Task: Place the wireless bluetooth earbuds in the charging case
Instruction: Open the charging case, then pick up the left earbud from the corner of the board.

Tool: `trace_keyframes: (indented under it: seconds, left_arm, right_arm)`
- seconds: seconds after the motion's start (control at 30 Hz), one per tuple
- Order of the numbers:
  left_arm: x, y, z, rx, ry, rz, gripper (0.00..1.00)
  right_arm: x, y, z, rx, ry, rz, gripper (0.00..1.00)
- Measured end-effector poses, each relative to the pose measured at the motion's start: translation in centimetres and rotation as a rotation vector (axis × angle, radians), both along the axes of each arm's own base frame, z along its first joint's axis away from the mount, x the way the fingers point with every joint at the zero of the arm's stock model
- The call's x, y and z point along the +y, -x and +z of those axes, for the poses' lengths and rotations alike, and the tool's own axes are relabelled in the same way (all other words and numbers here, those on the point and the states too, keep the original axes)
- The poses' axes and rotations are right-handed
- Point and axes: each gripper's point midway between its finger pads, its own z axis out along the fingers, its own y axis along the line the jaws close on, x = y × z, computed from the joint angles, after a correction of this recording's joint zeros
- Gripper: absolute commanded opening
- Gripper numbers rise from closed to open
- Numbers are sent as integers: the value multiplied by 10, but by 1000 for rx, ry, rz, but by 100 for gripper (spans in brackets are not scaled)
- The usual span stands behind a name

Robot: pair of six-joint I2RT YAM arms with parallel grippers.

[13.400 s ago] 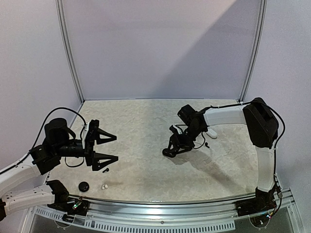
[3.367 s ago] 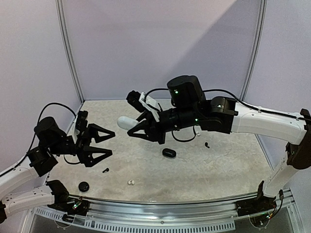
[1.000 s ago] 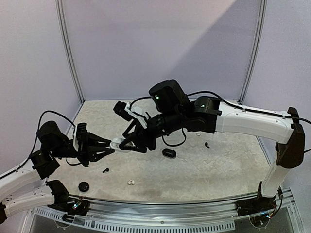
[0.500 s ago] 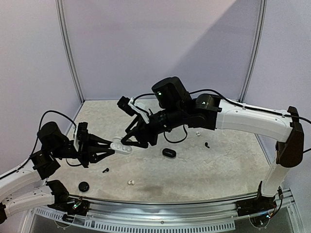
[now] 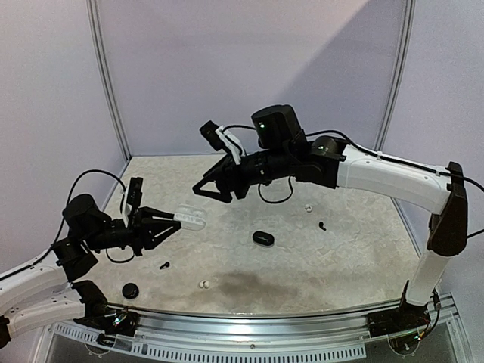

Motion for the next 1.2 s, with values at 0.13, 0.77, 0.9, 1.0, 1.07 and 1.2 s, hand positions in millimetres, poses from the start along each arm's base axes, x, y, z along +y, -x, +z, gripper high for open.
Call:
trace_keyframes:
  seconds: [0.13,0.77,0.9,1.0,1.07,1.2]
  left_arm:
    - [16,-27,-1,62,20,144,0]
    - [85,-80,2,133,79,531,0]
    - [85,-80,2,133,78,529,0]
    - [85,-80,2,132,78,529,0]
    - [85,-80,2,133,78,530,0]
    - [85,-80,2,132,78,527,0]
  right_arm:
    - [-14,-31,-7,25,-9,-122,54]
    - [37,21,-276,208,596,-138,34]
    - [34,32,-288,213,641,-117,29]
    - [34,33,-288,212,645,-112,28]
    - [33,34,-289,213,648,-107,28]
    - [33,38,-289,224,649,-88,27]
